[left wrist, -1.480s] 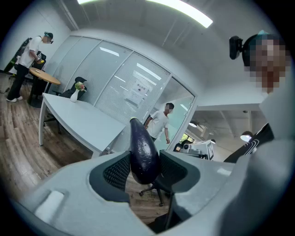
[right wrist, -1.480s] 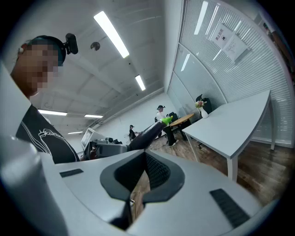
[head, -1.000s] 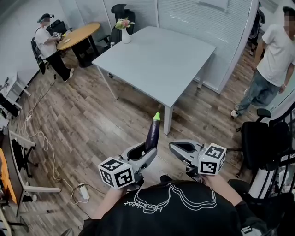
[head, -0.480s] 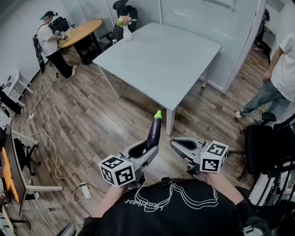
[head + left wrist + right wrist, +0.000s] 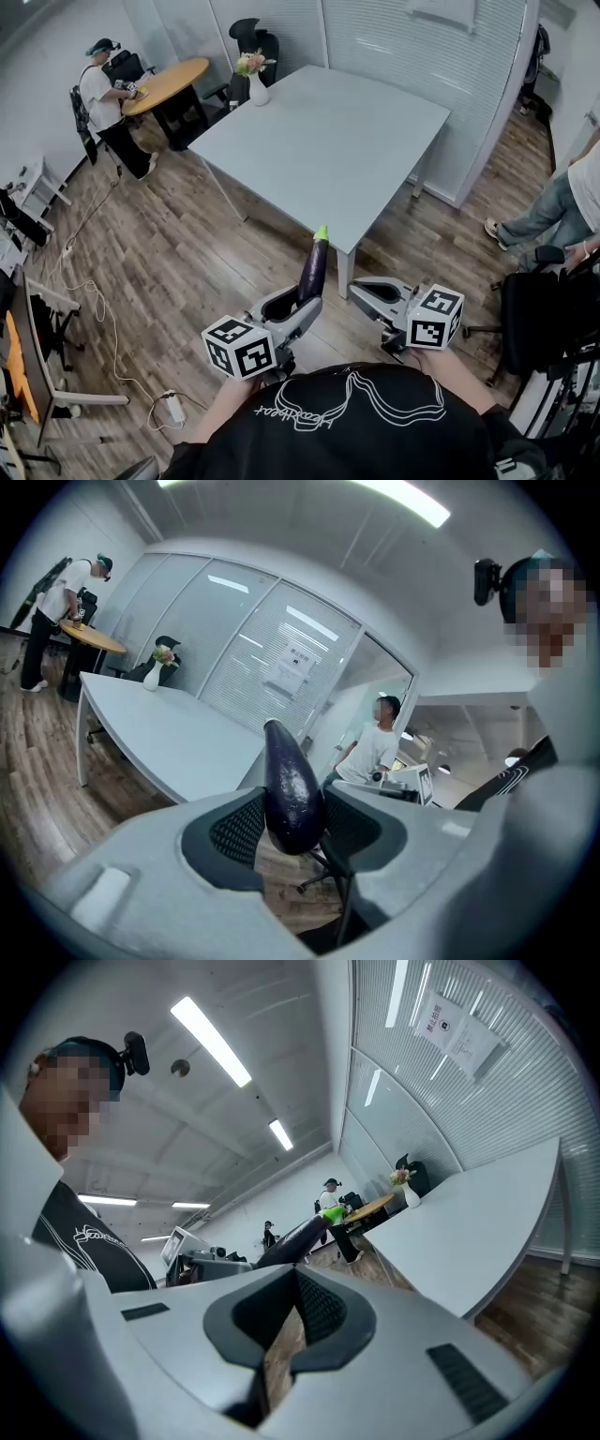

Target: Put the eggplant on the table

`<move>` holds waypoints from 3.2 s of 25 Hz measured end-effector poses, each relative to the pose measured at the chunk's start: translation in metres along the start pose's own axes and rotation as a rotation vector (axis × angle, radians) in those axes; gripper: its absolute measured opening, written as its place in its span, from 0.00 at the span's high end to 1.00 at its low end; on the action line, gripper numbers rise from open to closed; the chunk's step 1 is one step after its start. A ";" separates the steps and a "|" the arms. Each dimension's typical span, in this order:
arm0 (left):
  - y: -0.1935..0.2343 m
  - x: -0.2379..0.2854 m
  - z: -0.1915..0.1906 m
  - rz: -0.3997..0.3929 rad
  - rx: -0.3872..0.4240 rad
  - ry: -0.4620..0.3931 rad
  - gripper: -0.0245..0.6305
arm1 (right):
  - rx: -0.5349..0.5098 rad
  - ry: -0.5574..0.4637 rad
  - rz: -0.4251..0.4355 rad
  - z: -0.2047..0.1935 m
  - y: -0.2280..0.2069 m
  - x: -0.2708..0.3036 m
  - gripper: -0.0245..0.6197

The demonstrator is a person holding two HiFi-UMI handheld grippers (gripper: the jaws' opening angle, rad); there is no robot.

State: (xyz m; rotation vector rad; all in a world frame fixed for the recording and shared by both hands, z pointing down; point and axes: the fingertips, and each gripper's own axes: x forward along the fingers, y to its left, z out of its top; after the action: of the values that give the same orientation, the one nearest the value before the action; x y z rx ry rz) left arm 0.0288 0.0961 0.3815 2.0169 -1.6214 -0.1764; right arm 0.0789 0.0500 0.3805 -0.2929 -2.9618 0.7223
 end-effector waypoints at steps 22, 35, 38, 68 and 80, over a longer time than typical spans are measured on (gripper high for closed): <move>0.149 0.072 0.088 -0.103 0.007 0.061 0.65 | 0.052 -0.055 -0.175 0.054 -0.133 0.104 0.95; 0.261 0.157 0.167 -0.205 0.042 0.170 0.65 | 0.092 -0.119 -0.303 0.110 -0.236 0.183 0.95; 0.280 0.175 0.172 -0.219 0.076 0.216 0.65 | 0.101 -0.146 -0.344 0.116 -0.254 0.189 0.95; 0.380 0.344 0.066 -0.240 0.294 0.611 0.65 | 0.308 -0.285 -0.690 0.068 -0.369 0.113 0.95; 0.395 0.360 0.032 -0.226 0.391 0.700 0.65 | 0.374 -0.334 -0.739 0.048 -0.373 0.095 0.95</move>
State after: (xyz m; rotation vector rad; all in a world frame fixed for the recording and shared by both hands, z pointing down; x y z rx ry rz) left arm -0.2304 -0.3026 0.6276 2.1856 -1.0307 0.7403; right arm -0.0820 -0.2772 0.5135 0.9673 -2.7652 1.2357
